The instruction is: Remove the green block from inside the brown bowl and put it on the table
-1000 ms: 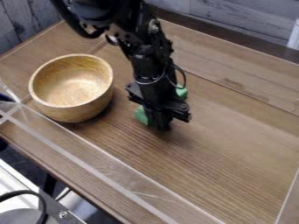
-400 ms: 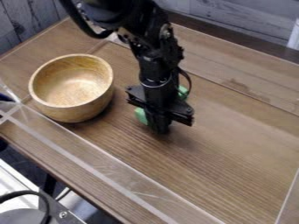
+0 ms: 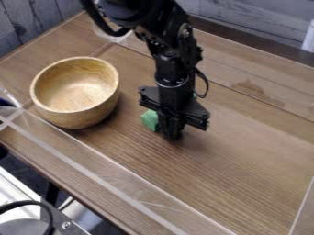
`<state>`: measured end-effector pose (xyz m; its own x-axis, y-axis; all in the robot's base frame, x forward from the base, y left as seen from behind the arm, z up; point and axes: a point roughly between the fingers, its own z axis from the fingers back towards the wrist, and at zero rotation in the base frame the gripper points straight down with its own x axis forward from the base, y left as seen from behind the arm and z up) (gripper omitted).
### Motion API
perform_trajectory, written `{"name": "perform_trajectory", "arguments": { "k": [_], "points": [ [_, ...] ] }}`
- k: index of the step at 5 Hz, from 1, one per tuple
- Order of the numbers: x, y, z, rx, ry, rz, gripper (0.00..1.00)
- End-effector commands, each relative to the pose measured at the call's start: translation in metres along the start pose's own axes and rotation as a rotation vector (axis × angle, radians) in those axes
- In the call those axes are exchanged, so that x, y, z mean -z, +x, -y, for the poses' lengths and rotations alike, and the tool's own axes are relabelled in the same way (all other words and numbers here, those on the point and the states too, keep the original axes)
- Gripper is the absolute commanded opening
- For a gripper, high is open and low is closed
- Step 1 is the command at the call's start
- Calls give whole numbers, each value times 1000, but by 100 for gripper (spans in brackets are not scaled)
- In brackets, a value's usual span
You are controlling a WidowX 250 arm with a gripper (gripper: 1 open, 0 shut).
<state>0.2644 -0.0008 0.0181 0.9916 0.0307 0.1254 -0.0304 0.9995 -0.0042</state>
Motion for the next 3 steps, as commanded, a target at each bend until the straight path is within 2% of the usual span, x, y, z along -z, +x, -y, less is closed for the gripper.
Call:
{"name": "perform_trajectory", "arguments": {
  "k": [1, 3],
  "points": [
    [-5, 10, 2, 21, -8, 26, 0],
    [-5, 15, 2, 47, -24, 25, 0]
  ]
}}
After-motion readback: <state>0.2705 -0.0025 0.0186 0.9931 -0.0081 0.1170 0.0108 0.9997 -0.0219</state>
